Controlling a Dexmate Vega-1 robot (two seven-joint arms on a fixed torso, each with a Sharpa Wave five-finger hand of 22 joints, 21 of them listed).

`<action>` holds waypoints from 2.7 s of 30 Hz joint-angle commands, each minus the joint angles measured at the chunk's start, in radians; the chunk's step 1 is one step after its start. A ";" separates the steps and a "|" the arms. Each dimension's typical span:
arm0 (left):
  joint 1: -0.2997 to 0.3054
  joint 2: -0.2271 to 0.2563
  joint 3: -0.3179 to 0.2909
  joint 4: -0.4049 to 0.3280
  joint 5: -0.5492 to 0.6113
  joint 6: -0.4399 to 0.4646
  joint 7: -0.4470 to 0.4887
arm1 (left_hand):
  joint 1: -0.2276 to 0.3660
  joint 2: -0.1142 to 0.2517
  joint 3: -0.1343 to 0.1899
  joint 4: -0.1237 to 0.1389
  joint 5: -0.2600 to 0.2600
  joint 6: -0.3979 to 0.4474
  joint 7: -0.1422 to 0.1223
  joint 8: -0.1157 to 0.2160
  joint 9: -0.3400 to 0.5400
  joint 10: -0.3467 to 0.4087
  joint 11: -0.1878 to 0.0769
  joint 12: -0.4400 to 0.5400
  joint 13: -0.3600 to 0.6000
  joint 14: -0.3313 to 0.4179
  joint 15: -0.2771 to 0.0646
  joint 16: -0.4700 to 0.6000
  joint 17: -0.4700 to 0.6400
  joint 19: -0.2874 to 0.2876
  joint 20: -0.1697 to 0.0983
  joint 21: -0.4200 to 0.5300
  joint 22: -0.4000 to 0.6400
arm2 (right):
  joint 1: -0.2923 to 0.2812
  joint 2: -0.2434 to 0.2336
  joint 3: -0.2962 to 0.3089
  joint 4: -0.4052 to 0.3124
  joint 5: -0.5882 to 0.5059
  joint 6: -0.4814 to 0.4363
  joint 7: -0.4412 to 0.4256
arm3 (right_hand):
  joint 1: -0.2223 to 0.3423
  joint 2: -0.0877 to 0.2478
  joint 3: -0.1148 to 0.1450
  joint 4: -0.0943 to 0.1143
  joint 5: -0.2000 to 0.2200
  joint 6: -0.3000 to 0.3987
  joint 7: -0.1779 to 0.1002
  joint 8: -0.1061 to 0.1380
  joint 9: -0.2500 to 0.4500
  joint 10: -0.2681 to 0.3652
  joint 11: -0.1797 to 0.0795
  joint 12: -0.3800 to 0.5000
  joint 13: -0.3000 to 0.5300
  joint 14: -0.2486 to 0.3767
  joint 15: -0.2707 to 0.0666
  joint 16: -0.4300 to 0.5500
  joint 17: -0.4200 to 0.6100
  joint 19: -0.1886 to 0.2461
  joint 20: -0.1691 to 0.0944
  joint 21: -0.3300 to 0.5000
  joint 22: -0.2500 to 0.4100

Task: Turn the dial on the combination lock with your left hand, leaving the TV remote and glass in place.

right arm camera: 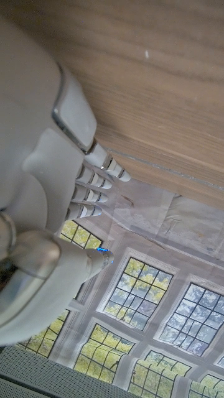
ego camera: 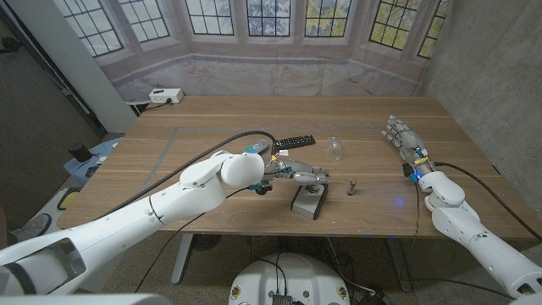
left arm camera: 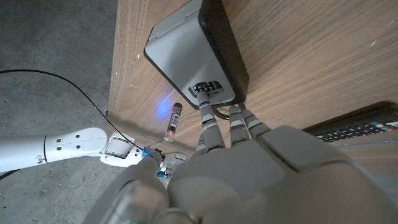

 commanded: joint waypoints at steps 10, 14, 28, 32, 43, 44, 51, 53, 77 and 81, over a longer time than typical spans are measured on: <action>0.027 0.005 0.010 -0.042 0.017 0.054 0.003 | -0.001 0.007 0.001 0.000 0.003 -0.002 -0.002 0.003 0.002 0.020 0.001 0.004 0.004 0.006 -0.004 -0.001 0.003 0.008 -0.004 0.000 0.005 | -0.014 0.001 0.014 0.009 0.015 0.026 0.013 | -0.010 0.002 0.002 0.009 0.005 -0.003 0.004 0.007 0.002 -0.001 0.000 0.007 0.004 -0.002 -0.045 0.004 0.002 -0.005 -0.070 0.004 0.003; 0.032 0.009 0.010 -0.050 0.021 0.063 0.002 | -0.001 0.007 0.001 0.000 0.003 0.000 -0.002 0.004 0.002 0.024 0.002 0.005 0.004 0.008 -0.005 0.000 0.003 0.010 -0.004 0.000 0.005 | -0.011 0.007 0.015 0.019 0.018 0.035 0.018 | -0.011 0.002 0.002 0.009 0.005 -0.003 0.004 0.008 0.002 -0.001 -0.001 0.007 0.004 -0.002 -0.045 0.004 0.003 -0.005 -0.070 0.004 0.003; 0.045 0.020 0.007 -0.066 0.023 0.078 0.004 | -0.001 0.007 0.002 0.000 0.003 0.003 0.002 0.004 0.002 0.032 0.006 0.005 0.004 0.012 -0.006 0.000 0.002 0.013 -0.005 0.000 0.005 | -0.023 0.014 0.020 0.022 0.023 0.047 0.015 | -0.013 0.003 0.003 0.010 0.005 -0.003 0.005 0.008 0.002 -0.001 0.000 0.007 0.004 -0.002 -0.044 0.005 0.003 -0.005 -0.070 0.004 0.003; 0.047 0.025 0.006 -0.072 0.022 0.081 0.000 | -0.001 0.006 0.003 0.000 0.003 0.003 0.005 0.004 0.002 0.040 0.000 0.007 0.004 0.015 -0.006 0.001 0.002 0.016 -0.006 0.001 0.005 | -0.030 0.014 0.022 0.016 0.024 0.049 0.009 | -0.013 0.004 0.003 0.010 0.005 -0.002 0.005 0.008 0.003 -0.001 0.000 0.007 0.004 -0.002 -0.044 0.004 0.003 -0.005 -0.070 0.004 0.003; 0.059 0.036 0.002 -0.089 0.022 0.088 0.000 | -0.001 0.006 0.003 0.000 0.003 0.010 0.007 0.006 0.002 0.058 0.004 0.011 0.005 0.025 -0.009 0.003 0.002 0.024 -0.004 0.002 0.005 | -0.051 0.009 0.028 -0.005 0.022 0.052 -0.004 | -0.013 0.004 0.004 0.010 0.005 -0.002 0.004 0.008 0.003 -0.001 0.000 0.008 0.004 -0.002 -0.045 0.005 0.003 -0.005 -0.071 0.004 0.003; 0.060 0.037 0.002 -0.091 0.023 0.089 0.000 | -0.001 0.006 0.003 0.000 0.003 0.010 0.007 0.006 0.002 0.059 0.004 0.011 0.005 0.025 -0.008 0.004 0.002 0.024 -0.004 0.002 0.005 | -0.053 0.009 0.029 -0.006 0.023 0.053 -0.004 | -0.014 0.004 0.004 0.010 0.005 -0.002 0.004 0.008 0.003 0.000 0.001 0.008 0.004 -0.002 -0.045 0.005 0.003 -0.005 -0.071 0.004 0.003; 0.068 0.041 0.002 -0.104 0.031 0.096 0.002 | -0.002 0.005 0.003 0.000 0.003 0.013 0.008 0.007 0.002 0.065 0.002 0.011 0.005 0.031 -0.008 0.005 0.002 0.026 -0.004 0.002 0.005 | -0.062 0.005 0.033 -0.014 0.023 0.056 -0.007 | -0.014 0.004 0.005 0.010 0.005 -0.002 0.005 0.009 0.003 0.000 0.001 0.008 0.004 -0.003 -0.045 0.005 0.003 -0.005 -0.072 0.004 0.003; 0.070 0.042 0.001 -0.108 0.032 0.098 0.003 | -0.002 0.005 0.003 0.000 0.003 0.014 0.008 0.007 0.002 0.067 0.003 0.011 0.005 0.031 -0.008 0.004 0.002 0.028 -0.004 0.003 0.005 | -0.064 0.004 0.034 -0.016 0.022 0.056 -0.007 | -0.014 0.004 0.005 0.010 0.005 -0.002 0.005 0.009 0.003 0.000 0.000 0.008 0.005 -0.002 -0.045 0.005 0.003 -0.005 -0.072 0.004 0.003; 0.090 0.072 -0.046 -0.154 0.081 0.067 0.034 | 0.001 0.003 0.005 -0.003 0.004 0.014 0.005 0.005 0.001 0.046 0.004 -0.001 0.006 0.031 -0.009 0.001 0.002 0.032 -0.008 0.001 0.004 | -0.080 -0.011 0.035 -0.069 0.006 0.029 -0.041 | -0.015 0.004 0.006 0.010 0.005 -0.003 0.005 0.008 0.003 0.000 0.000 0.008 0.005 -0.003 -0.046 0.005 0.002 -0.005 -0.072 0.004 0.003; 0.092 0.077 -0.059 -0.153 0.080 0.054 0.035 | 0.003 0.003 0.006 -0.005 0.004 0.014 0.005 0.004 0.001 0.045 0.005 -0.002 0.006 0.031 -0.010 0.000 0.002 0.032 -0.009 0.000 0.004 | -0.079 -0.009 0.032 -0.075 0.003 0.023 -0.048 | -0.015 0.004 0.007 0.010 0.005 -0.003 0.004 0.008 0.003 -0.001 0.000 0.008 0.005 -0.003 -0.046 0.005 0.002 -0.005 -0.072 0.004 0.003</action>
